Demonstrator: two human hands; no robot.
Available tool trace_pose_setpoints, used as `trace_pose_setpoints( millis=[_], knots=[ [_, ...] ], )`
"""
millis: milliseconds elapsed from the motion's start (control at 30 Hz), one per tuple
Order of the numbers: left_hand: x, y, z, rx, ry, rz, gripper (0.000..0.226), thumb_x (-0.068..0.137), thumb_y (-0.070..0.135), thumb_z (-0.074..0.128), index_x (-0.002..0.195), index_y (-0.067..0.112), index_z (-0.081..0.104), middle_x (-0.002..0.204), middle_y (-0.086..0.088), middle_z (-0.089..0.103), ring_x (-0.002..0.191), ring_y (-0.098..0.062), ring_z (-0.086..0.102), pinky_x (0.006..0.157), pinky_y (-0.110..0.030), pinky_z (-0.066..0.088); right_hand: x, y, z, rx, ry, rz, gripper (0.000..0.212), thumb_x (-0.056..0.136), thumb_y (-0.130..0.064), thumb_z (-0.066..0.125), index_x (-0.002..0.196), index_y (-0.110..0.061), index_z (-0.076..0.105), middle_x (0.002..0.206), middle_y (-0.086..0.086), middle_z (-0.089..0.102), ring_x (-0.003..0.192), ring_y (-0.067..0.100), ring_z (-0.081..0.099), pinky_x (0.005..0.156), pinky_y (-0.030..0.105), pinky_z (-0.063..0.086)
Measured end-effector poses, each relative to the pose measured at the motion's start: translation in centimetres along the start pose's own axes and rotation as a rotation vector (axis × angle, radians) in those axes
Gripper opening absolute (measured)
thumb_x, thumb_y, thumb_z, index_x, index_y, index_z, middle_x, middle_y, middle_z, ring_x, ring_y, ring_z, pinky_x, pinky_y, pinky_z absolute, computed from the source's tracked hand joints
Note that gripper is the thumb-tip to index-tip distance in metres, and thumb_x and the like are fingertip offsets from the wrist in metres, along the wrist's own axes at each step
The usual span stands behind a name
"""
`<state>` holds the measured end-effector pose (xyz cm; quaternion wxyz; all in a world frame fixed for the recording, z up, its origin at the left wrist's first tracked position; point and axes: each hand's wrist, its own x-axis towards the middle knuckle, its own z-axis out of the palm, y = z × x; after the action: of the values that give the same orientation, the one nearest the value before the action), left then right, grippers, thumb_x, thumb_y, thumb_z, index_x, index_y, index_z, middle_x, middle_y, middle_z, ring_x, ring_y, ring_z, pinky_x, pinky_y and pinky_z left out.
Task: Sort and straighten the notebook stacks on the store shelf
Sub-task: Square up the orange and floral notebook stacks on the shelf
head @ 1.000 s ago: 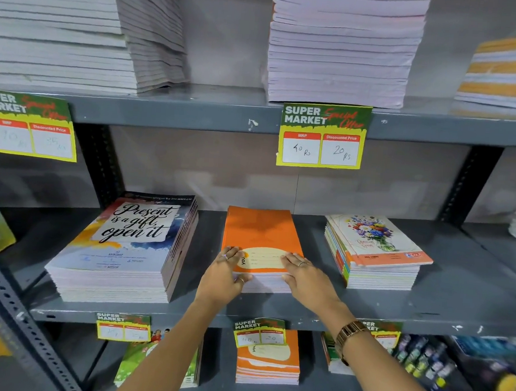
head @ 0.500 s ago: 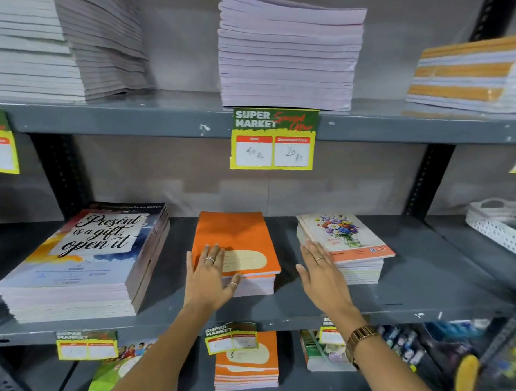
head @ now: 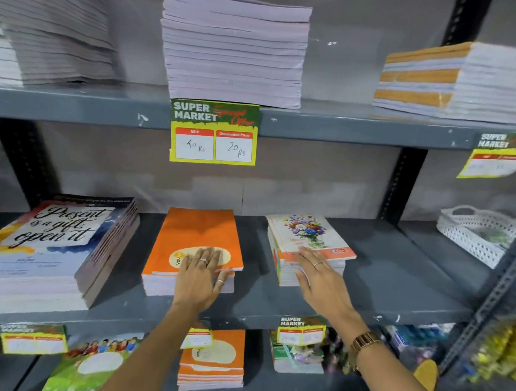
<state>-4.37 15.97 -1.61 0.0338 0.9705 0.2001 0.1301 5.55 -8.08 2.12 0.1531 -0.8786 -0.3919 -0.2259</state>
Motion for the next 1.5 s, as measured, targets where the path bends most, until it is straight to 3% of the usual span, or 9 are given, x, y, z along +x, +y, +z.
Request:
trace_pose_setpoints(
  millis=[133,233,333,467,633,733,933,1233,1500],
  knots=[
    [-0.7,-0.8,-0.9,-0.006,-0.007,0.044,0.089,0.078,0.066,-0.016,0.146,0.021,0.019,0.156,-0.001,0.024,0.145,-0.020,0.016,0.119,-0.038,0.011,0.8,-3.7,0.6,0.009,0.103,-0.156,0.036,0.067,-0.012,0.083,0.101,-0.006,0.074,0.107,0.008,0.074,0.099,0.020,0.071,0.081,0.036,0.057],
    [-0.8,-2.0,-1.1,0.003,-0.021,0.057,0.062,0.094,0.054,0.010,0.146,0.021,0.020,0.156,0.000,0.024,0.145,-0.018,0.016,0.119,-0.036,0.011,1.5,-5.9,1.7,0.040,0.061,-0.205,0.034,0.073,-0.014,0.078,0.105,-0.006,0.072,0.112,0.009,0.072,0.103,0.021,0.069,0.085,0.038,0.056],
    [-1.0,-2.9,-1.3,-0.020,-0.020,0.081,0.053,0.098,0.044,0.021,0.146,0.020,0.022,0.155,0.000,0.026,0.145,-0.017,0.018,0.119,-0.035,0.010,2.1,-7.4,2.9,0.160,-0.117,-0.150,0.040,0.096,-0.023,0.049,0.133,-0.009,0.050,0.141,0.007,0.051,0.131,0.021,0.048,0.107,0.034,0.041],
    [-1.3,-4.1,-1.6,-0.026,-0.026,0.110,0.051,0.099,0.039,0.022,0.145,0.018,0.022,0.155,-0.001,0.026,0.145,-0.018,0.018,0.119,-0.035,0.009,2.8,-8.9,4.7,0.182,-0.311,-0.043,0.051,0.100,-0.032,0.034,0.147,-0.015,0.025,0.157,0.000,0.025,0.144,0.014,0.022,0.111,0.034,0.036],
    [-1.5,-5.8,-1.8,0.013,-0.036,0.138,0.052,0.099,0.038,0.020,0.146,0.017,0.018,0.156,-0.002,0.023,0.145,-0.016,0.015,0.119,-0.031,0.008,3.5,-10.3,6.1,0.194,-0.396,0.062,0.058,0.099,-0.036,0.036,0.149,-0.015,0.014,0.160,0.001,0.006,0.140,0.021,0.033,0.102,0.037,0.046],
    [-1.5,-6.1,-1.8,0.024,-0.038,0.166,0.053,0.099,0.039,0.020,0.146,0.015,0.016,0.157,-0.003,0.021,0.145,-0.017,0.015,0.119,-0.031,0.006,3.8,-10.7,6.6,0.214,-0.380,0.103,0.059,0.098,-0.039,0.038,0.148,-0.017,0.017,0.160,0.000,0.009,0.122,0.023,0.054,0.091,0.036,0.053],
    [-1.5,-7.1,-1.5,0.042,-0.008,0.203,0.055,0.098,0.041,0.023,0.146,0.014,0.018,0.156,-0.004,0.023,0.145,-0.017,0.016,0.119,-0.031,0.007,3.5,-11.0,7.3,0.184,-0.321,0.068,0.057,0.097,-0.040,0.037,0.147,-0.018,0.021,0.159,0.000,0.016,0.115,0.021,0.061,0.087,0.031,0.055],
    [-1.6,-7.8,-1.4,0.039,0.054,0.221,0.053,0.098,0.040,0.023,0.145,0.016,0.022,0.154,-0.003,0.029,0.144,-0.016,0.021,0.119,-0.031,0.010,3.4,-11.6,8.2,0.105,-0.292,0.009,0.051,0.100,-0.035,0.031,0.147,-0.017,0.023,0.157,-0.002,0.021,0.146,0.017,0.014,0.103,0.033,0.045],
    [-1.7,-7.4,-1.6,0.057,0.123,0.218,0.050,0.096,0.036,0.040,0.138,0.010,0.040,0.144,-0.008,0.046,0.136,-0.021,0.039,0.115,-0.035,0.025,3.7,-11.4,8.7,0.110,-0.223,-0.026,0.047,0.100,-0.031,0.035,0.145,-0.017,0.031,0.154,0.000,0.031,0.145,0.014,0.020,0.112,0.029,0.034]
  ],
)
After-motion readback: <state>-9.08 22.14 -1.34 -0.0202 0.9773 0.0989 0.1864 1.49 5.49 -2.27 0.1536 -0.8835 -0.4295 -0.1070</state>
